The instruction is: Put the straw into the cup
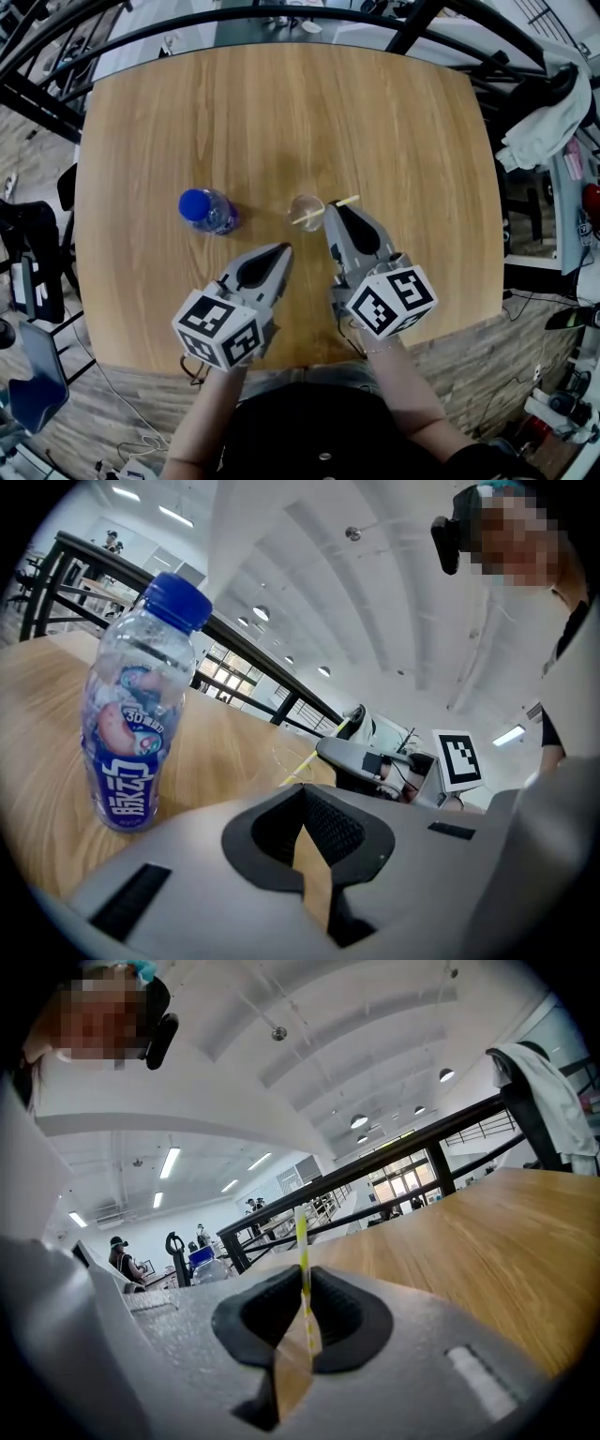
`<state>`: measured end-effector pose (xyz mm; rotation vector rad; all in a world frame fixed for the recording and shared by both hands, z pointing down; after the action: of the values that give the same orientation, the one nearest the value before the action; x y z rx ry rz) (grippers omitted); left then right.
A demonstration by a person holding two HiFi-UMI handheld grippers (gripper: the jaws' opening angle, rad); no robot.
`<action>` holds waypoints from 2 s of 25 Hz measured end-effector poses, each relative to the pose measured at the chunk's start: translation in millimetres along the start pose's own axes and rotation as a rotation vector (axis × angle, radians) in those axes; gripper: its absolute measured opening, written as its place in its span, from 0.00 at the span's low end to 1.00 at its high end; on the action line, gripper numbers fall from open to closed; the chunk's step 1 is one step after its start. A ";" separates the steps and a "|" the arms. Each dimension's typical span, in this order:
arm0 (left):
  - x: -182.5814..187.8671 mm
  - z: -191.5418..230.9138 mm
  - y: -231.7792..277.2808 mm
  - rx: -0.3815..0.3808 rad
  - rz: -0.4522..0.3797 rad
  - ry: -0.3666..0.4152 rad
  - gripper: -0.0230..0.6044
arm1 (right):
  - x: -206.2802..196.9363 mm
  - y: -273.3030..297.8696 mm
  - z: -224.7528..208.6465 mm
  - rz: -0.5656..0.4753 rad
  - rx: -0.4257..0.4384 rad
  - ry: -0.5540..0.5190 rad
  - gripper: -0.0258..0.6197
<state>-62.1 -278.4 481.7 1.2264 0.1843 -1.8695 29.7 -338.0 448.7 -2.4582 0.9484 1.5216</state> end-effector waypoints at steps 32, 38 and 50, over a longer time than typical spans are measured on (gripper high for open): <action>31.0 -34.4 -46.0 0.042 -0.094 0.116 0.06 | 34.5 -68.5 37.2 -0.118 0.054 -0.018 0.26; 41.8 -48.4 -57.6 0.046 -0.116 0.160 0.06 | 43.4 -85.9 54.2 -0.142 0.088 -0.034 0.26; 55.5 -72.6 -77.1 0.037 -0.178 0.178 0.06 | 62.9 -111.5 84.3 -0.181 0.147 -0.082 0.07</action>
<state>-76.7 -224.2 376.1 1.4425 0.3680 -1.9205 45.1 -244.2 328.4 -2.2912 0.7708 1.4277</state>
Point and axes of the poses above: the fingertips, and each gripper's own axes: y forward along the fingers, z to its left, x out of its top, the point moved 2 cm from there along -y, backward along the fingers, and after that the axes turned 6 degrees about y, right-handed, at the moved point
